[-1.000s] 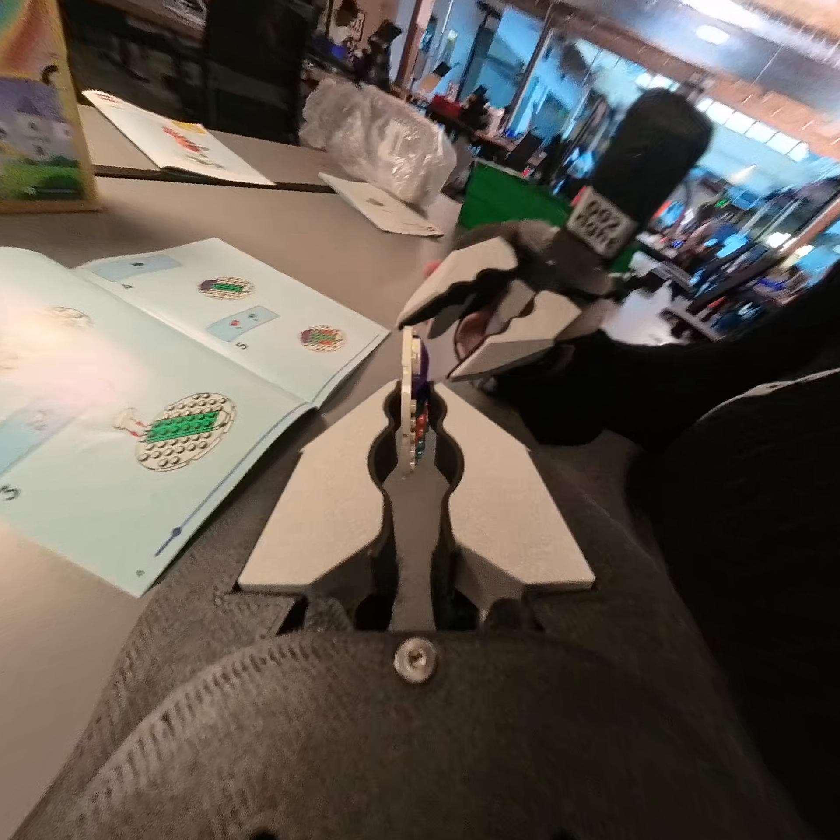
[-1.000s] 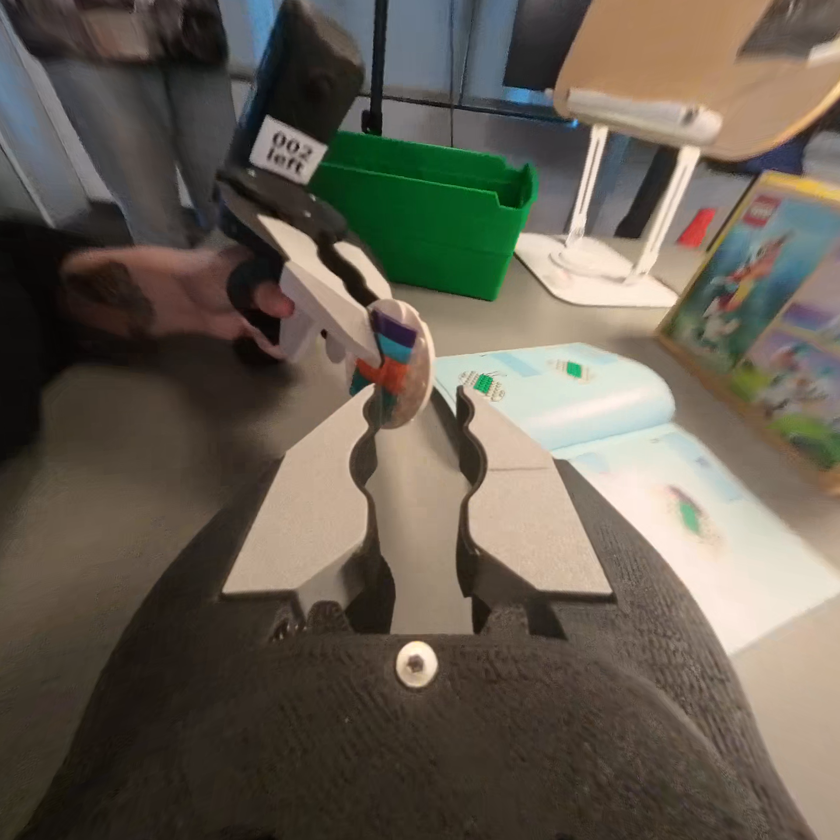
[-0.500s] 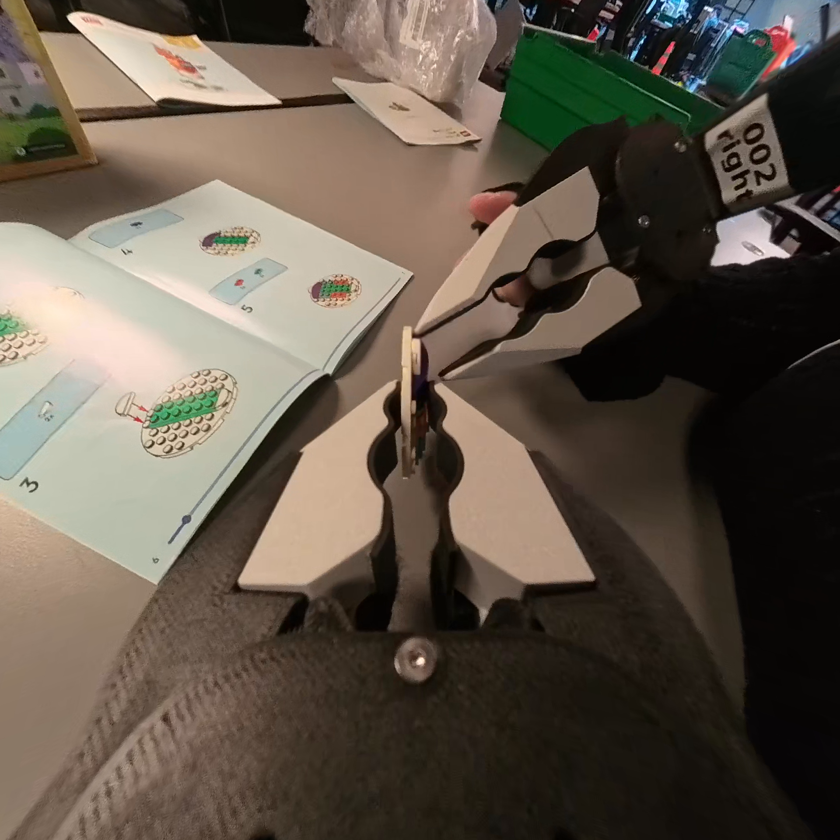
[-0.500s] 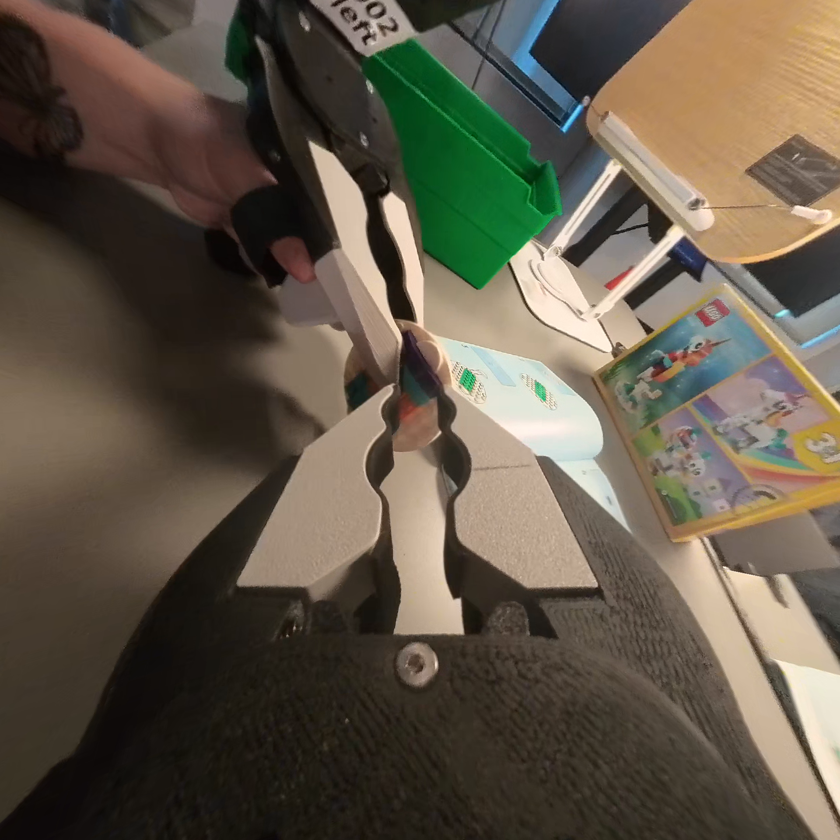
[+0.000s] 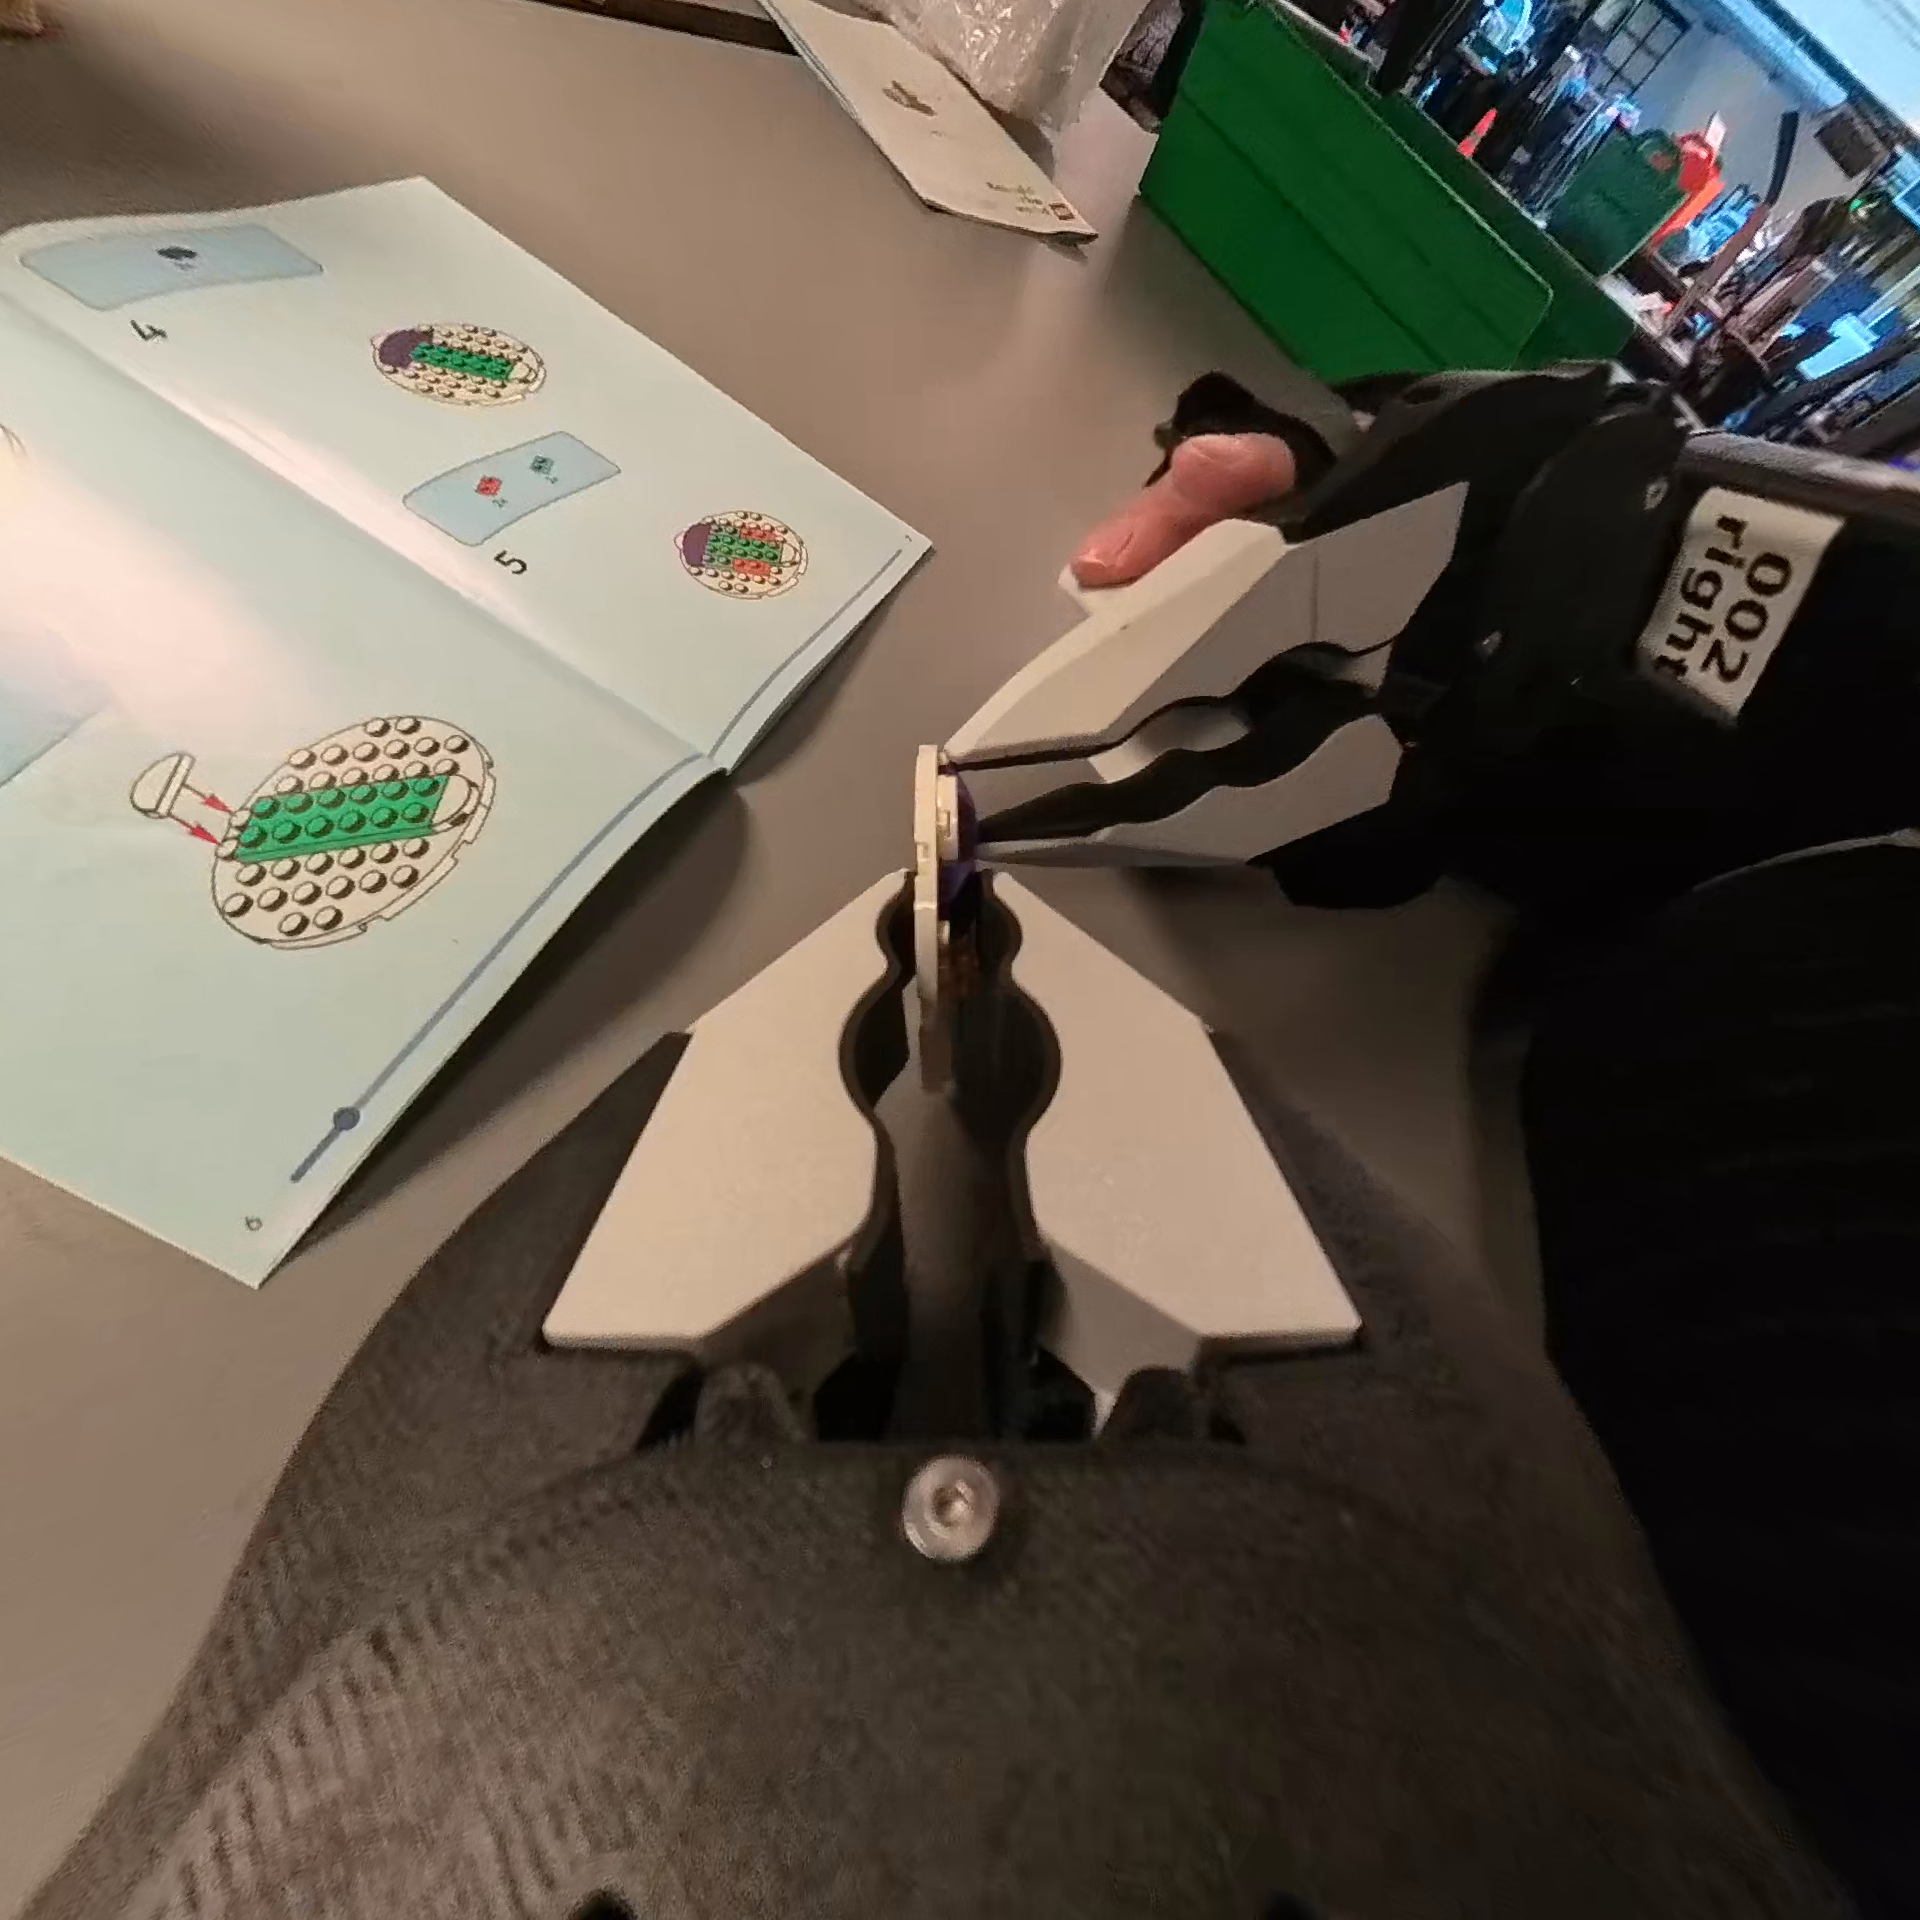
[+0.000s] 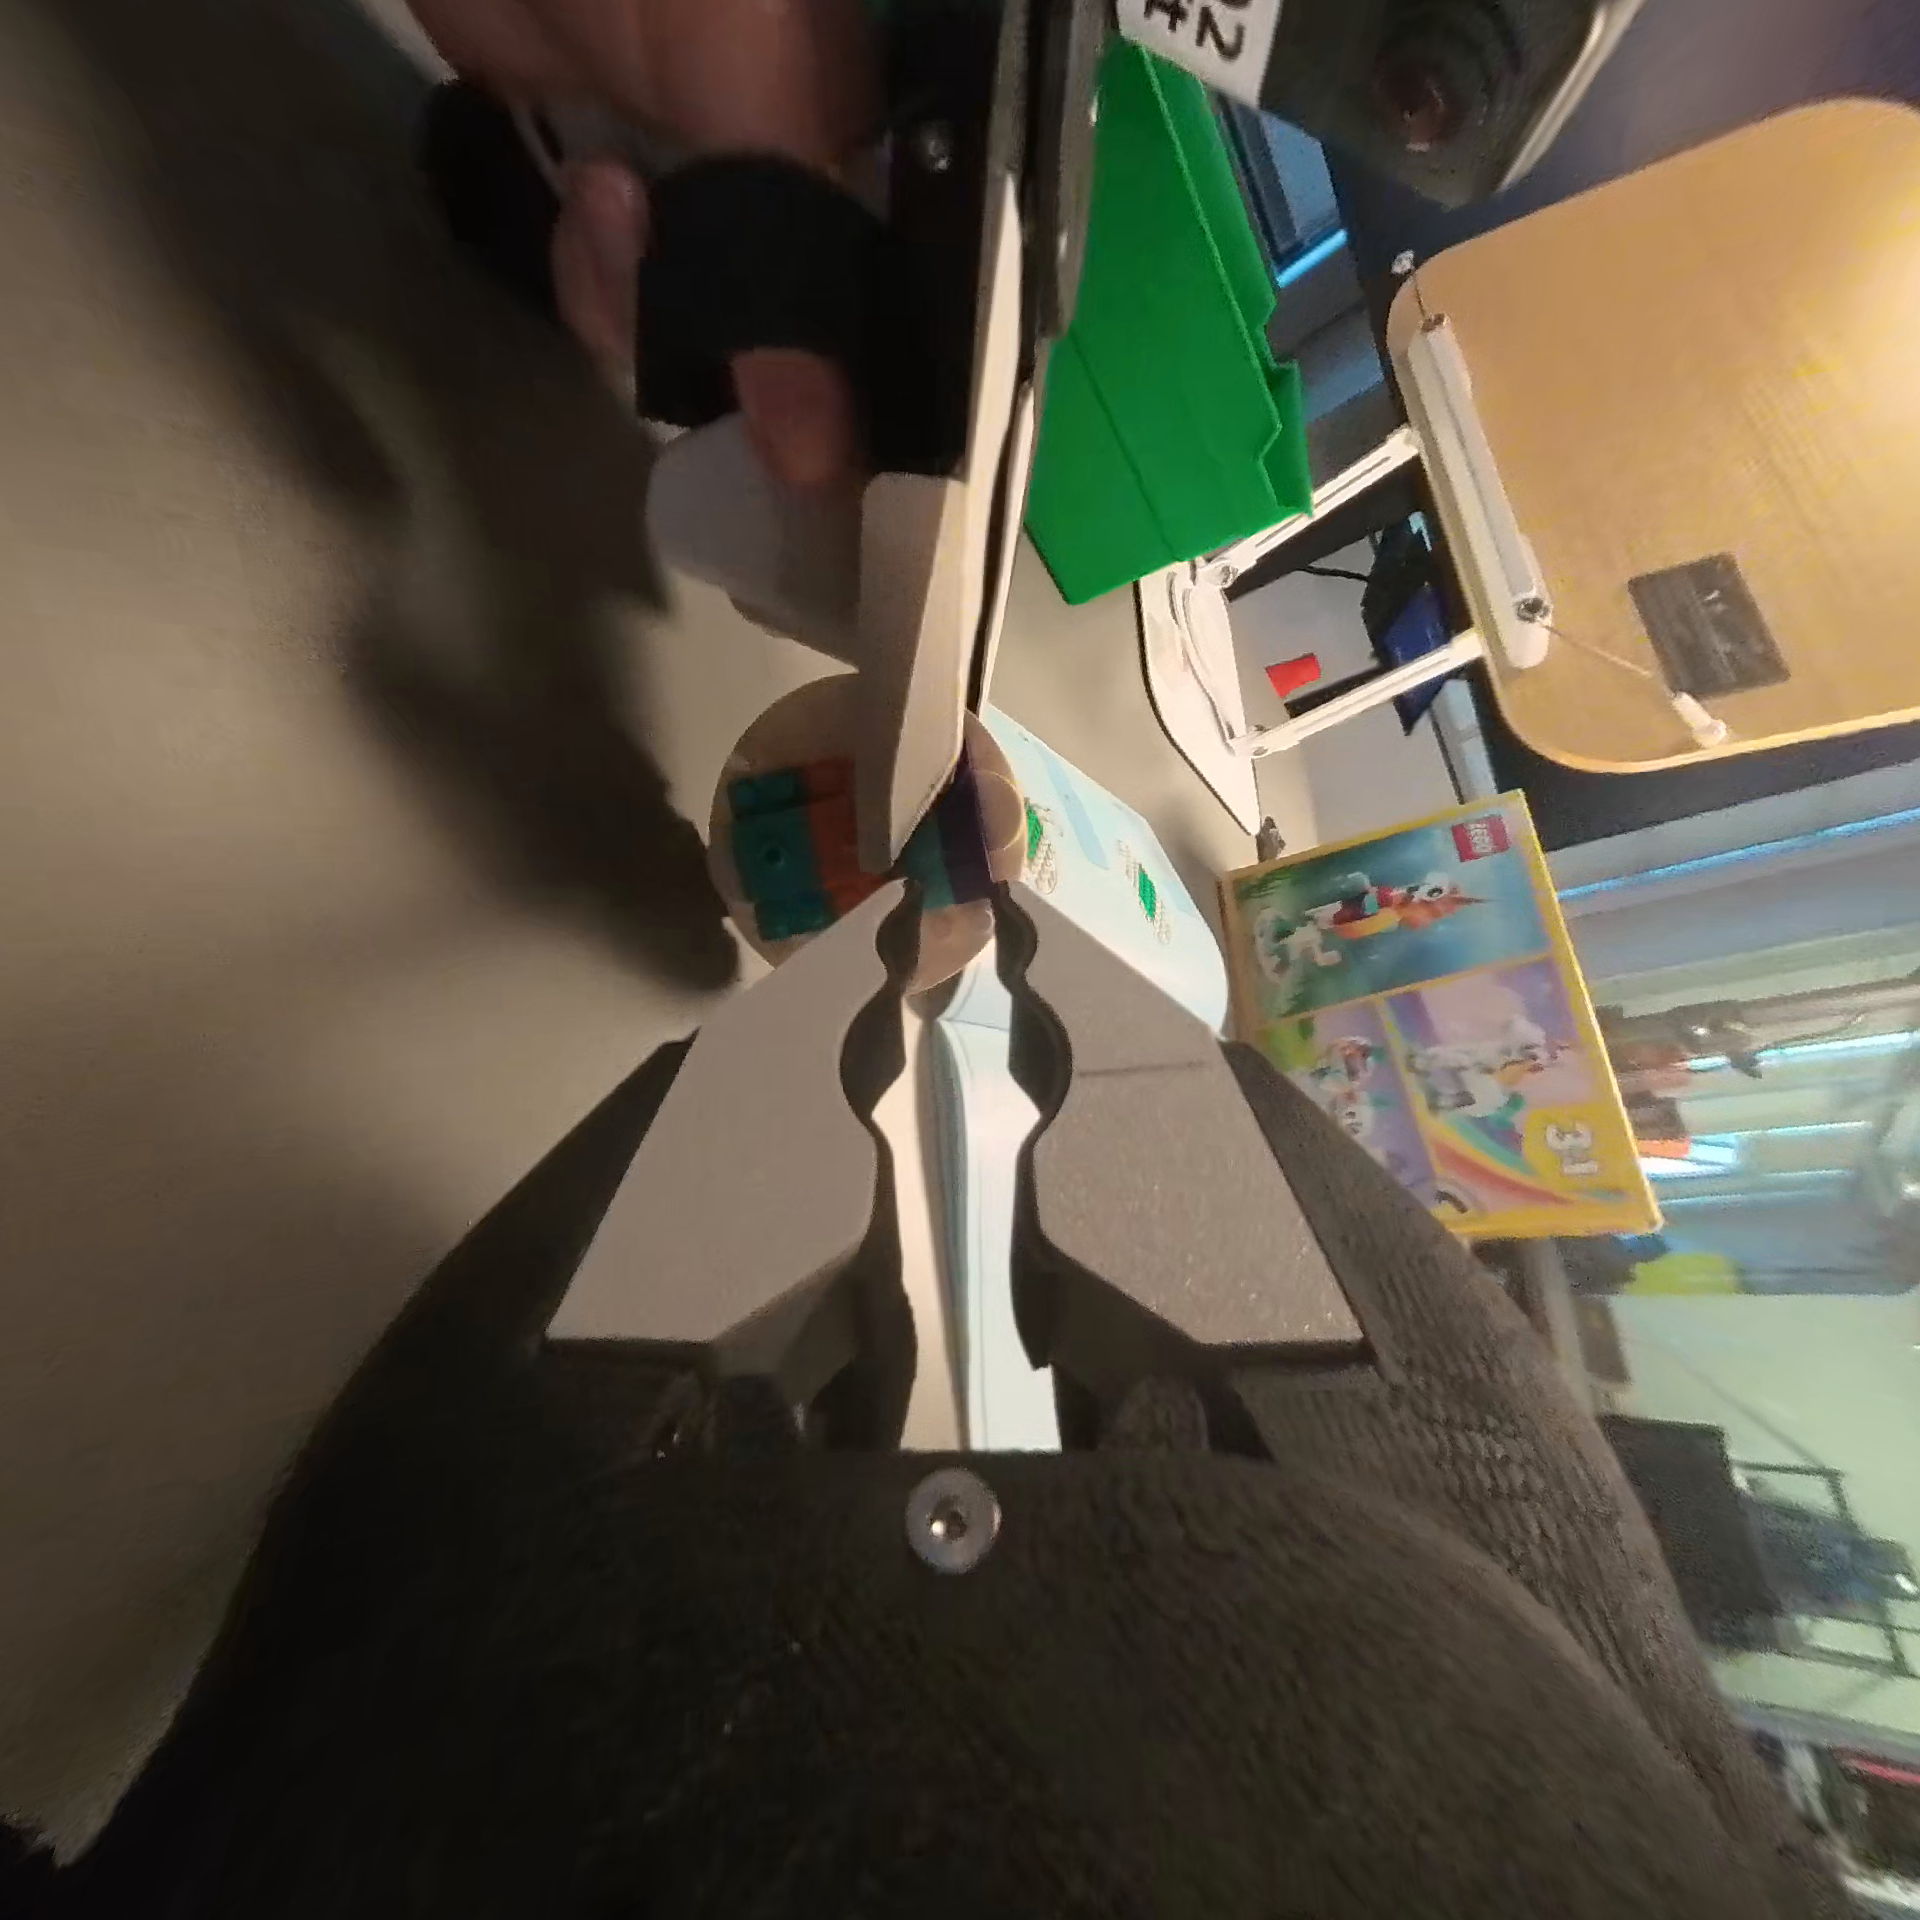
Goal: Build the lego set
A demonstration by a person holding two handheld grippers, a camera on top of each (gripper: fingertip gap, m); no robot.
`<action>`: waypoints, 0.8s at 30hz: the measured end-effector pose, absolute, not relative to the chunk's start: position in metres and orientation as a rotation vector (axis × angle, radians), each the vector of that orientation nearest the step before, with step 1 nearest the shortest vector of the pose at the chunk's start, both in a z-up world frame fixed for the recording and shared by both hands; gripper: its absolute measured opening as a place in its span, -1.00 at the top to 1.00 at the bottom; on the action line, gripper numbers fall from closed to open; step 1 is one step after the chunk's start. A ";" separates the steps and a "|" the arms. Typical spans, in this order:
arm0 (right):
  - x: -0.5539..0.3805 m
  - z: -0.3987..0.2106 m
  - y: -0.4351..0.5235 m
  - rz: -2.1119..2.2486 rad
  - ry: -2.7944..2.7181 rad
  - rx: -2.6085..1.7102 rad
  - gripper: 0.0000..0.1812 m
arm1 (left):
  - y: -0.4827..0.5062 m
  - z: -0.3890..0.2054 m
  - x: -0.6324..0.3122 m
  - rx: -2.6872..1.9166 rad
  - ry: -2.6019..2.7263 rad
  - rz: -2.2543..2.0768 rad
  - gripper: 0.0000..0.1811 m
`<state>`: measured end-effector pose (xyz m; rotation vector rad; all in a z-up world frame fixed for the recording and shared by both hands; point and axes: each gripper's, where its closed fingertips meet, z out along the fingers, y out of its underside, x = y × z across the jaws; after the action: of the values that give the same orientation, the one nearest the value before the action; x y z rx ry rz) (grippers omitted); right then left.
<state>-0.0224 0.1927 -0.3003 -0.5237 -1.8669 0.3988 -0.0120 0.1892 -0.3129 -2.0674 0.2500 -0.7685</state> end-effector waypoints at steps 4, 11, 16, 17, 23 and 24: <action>-0.023 -0.299 0.193 0.423 -1.876 -0.518 0.83 | 0.189 -0.313 -0.012 -2.068 0.255 -0.767 0.91; -0.021 -0.301 0.189 0.497 -1.901 -0.542 0.86 | 0.188 -0.313 -0.010 -2.071 0.270 -0.760 0.90; -0.024 -0.304 0.193 0.574 -1.912 -0.666 0.86 | 0.190 -0.315 -0.012 -2.082 0.284 -0.720 0.89; -0.023 -0.305 0.193 0.589 -1.923 -0.703 0.86 | 0.190 -0.315 -0.012 -2.084 0.289 -0.720 0.89; -0.021 -0.322 0.195 0.567 -1.973 -0.784 1.00 | 0.190 -0.316 -0.015 -2.085 0.252 -0.713 0.89; -0.022 -0.320 0.196 0.614 -1.955 -0.824 1.00 | 0.190 -0.315 -0.016 -2.080 0.245 -0.714 0.89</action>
<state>-0.0216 0.1958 -0.3201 -0.8244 -1.9549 0.6145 -0.0163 0.1905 -0.3152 -2.0805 0.2447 -0.7144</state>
